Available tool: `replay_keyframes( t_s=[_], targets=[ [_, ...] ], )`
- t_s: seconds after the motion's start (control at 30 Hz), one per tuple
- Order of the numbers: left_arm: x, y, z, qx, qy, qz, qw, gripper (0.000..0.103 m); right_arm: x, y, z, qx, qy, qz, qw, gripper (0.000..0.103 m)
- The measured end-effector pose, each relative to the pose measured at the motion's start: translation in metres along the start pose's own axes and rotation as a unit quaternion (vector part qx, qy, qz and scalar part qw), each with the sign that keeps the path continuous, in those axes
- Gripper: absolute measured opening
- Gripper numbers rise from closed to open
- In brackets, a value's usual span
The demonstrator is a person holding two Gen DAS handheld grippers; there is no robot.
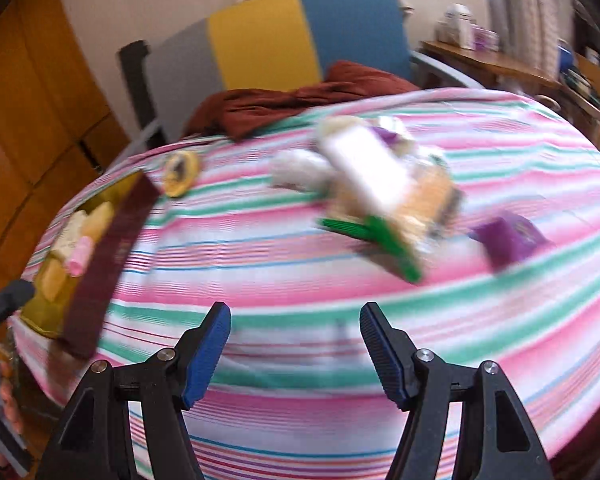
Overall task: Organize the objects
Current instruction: 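Grasp the purple snack bag with the right tool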
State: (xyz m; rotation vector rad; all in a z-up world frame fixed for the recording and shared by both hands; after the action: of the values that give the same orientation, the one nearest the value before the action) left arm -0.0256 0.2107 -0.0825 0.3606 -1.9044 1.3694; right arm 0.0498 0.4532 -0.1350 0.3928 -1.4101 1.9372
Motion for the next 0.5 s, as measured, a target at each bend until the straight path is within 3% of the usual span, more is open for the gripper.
replay_keyframes(
  t_s=[0.1,0.27,0.5],
  targets=[
    [-0.003,0.003,-0.017,-0.011,0.020,0.007,0.9997,0.103,0.001,-0.012,-0.035,-0.026,0.012,-0.019,0.999,0.068],
    [-0.007,0.006,-0.040,-0.021,0.045,0.015,0.9987,0.103,0.025,-0.036,-0.098,-0.105,0.024,-0.071,0.992,0.068],
    [-0.011,0.010,-0.065,-0.025,0.072,0.023,0.9968,0.103,0.048,-0.022,-0.157,-0.111,0.014,-0.055,0.992,0.068]
  ],
)
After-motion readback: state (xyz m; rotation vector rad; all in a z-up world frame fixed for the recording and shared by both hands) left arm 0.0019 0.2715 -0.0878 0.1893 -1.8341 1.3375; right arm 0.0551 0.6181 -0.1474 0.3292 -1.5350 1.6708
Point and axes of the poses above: each gripper's, at about its wrist camera, not at the fingertips, and y roughly the way its jaws point, z to its left, x to its top, the point moved 8 cm from there along y, roughly the way its jaws point, and after that the axes turned 10 degrees about x, right-handed, at the moved point
